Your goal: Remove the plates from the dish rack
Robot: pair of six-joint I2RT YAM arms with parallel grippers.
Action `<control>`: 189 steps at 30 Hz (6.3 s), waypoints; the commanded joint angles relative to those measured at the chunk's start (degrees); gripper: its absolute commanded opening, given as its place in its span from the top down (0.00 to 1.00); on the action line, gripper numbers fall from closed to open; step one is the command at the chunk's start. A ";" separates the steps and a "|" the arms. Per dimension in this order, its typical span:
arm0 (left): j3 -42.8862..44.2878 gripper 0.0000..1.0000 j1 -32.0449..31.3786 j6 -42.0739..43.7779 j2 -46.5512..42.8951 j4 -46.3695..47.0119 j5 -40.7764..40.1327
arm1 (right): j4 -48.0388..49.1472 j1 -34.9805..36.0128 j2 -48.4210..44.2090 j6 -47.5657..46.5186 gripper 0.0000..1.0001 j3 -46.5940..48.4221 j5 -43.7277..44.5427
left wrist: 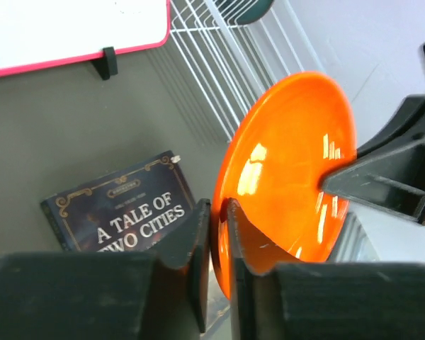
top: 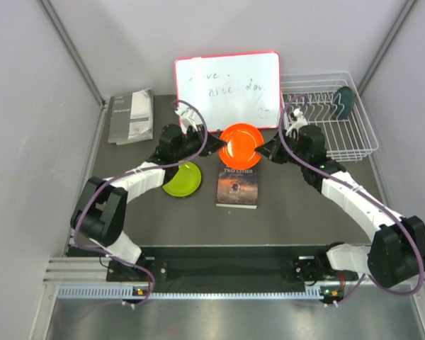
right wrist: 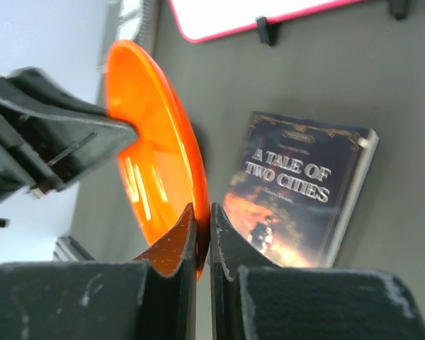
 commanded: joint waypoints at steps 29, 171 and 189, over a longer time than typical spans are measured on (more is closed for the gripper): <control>-8.93 1.00 2.62 10.39 -18.39 -19.31 -22.51 | -10.16 -11.27 1.05 -10.24 0.25 12.09 6.59; -9.56 0.12 15.02 13.73 -12.16 -17.56 -9.51 | -0.67 -24.99 47.90 -50.06 1.00 58.59 52.47; -8.06 0.02 15.02 11.97 -14.88 -17.31 -4.86 | -9.97 -18.41 25.58 -41.80 1.00 44.90 47.31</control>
